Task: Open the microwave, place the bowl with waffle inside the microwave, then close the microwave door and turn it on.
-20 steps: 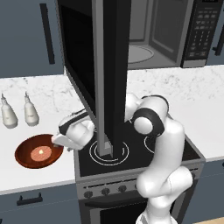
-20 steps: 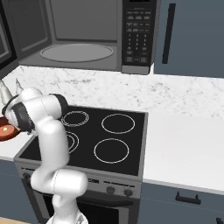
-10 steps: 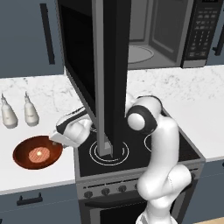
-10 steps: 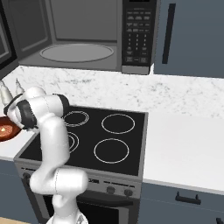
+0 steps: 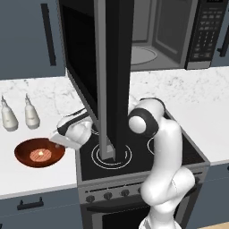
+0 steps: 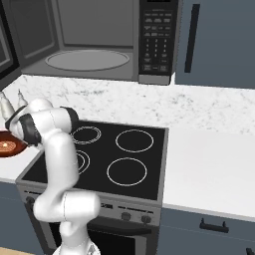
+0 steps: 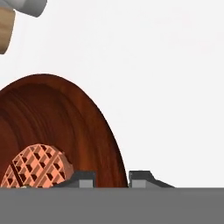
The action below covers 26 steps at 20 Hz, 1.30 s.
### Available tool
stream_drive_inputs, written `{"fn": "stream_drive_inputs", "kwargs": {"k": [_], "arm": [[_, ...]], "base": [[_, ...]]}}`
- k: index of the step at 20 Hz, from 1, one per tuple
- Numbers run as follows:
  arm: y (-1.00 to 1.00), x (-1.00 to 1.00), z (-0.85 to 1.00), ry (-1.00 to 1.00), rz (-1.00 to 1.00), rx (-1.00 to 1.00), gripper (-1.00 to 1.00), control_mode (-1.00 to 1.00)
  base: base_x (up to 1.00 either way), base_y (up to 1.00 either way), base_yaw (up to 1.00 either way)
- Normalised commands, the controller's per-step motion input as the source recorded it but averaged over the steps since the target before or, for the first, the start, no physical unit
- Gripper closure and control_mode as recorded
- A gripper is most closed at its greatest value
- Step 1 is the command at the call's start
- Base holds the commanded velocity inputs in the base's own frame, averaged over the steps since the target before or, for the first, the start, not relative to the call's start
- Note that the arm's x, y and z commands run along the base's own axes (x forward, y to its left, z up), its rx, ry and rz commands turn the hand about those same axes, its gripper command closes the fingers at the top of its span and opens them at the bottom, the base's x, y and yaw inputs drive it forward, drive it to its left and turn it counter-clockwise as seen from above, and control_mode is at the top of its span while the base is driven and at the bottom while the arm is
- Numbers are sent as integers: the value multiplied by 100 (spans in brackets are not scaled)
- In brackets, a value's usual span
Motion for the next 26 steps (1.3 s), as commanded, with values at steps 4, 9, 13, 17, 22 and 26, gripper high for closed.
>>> {"fn": "stream_drive_inputs", "kwargs": {"k": [4, 9, 13, 17, 22, 26], "arm": [[-46, -27, 19, -10, -7, 0, 100, -100], [-99, -41, 48, -19, -5, 5, 100, -100], [-100, -54, 61, -10, 0, 15, 100, -100], [-100, -65, 61, -12, -2, 15, 100, -100], [-100, -42, 73, -7, -5, 11, 100, -100], [-100, -5, 100, 0, -12, 11, 100, -100]], "base": [[0, 0, 0], [0, 0, 0], [0, 0, 0], [0, 0, 0], [0, 0, 0], [0, 0, 0]]}}
